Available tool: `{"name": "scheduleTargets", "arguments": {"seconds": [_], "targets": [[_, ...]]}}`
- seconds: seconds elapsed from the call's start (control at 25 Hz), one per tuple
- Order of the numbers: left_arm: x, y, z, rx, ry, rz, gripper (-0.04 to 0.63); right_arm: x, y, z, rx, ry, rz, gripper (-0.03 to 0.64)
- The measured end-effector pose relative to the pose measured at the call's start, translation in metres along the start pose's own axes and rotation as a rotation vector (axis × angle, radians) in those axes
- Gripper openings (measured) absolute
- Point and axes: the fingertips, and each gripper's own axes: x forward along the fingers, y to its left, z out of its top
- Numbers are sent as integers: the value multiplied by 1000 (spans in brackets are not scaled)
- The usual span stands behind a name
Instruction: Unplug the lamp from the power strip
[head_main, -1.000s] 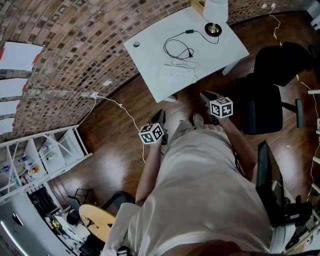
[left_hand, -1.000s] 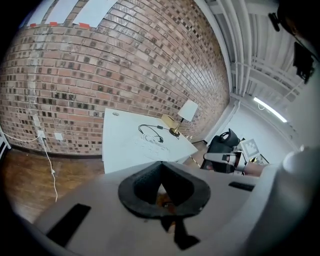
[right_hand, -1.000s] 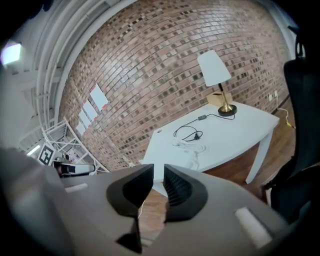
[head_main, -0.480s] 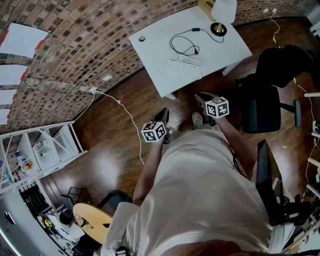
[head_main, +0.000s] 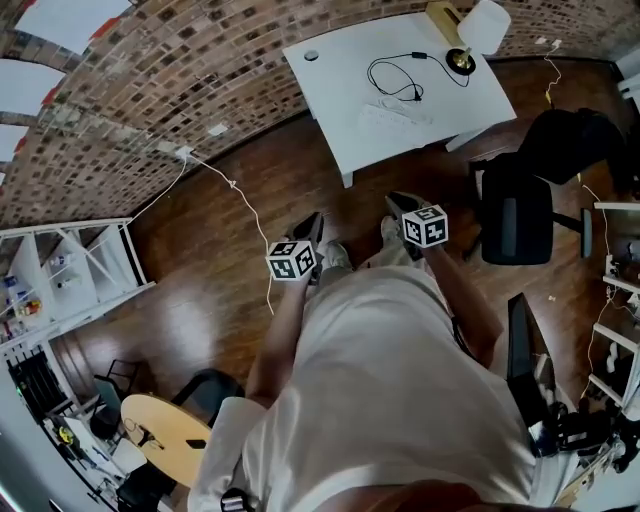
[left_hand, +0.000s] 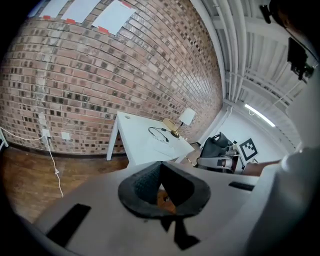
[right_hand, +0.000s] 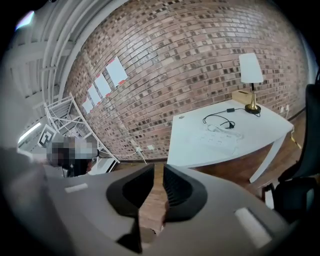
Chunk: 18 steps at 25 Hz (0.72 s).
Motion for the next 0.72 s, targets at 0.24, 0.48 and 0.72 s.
{"name": "scheduleTargets", "arguments": {"seconds": [0.24,0.48,0.72], "targets": [[-21,28,-26,13,4,-21,2,17,14,-36,129,4,-60,44],[-45,38,-39,4,9,-36,2,15,40,-50,155,10,-64,44],[-52,57,-45,10,1,-27,2,19,50,-41,62,9,-81,44]]}}
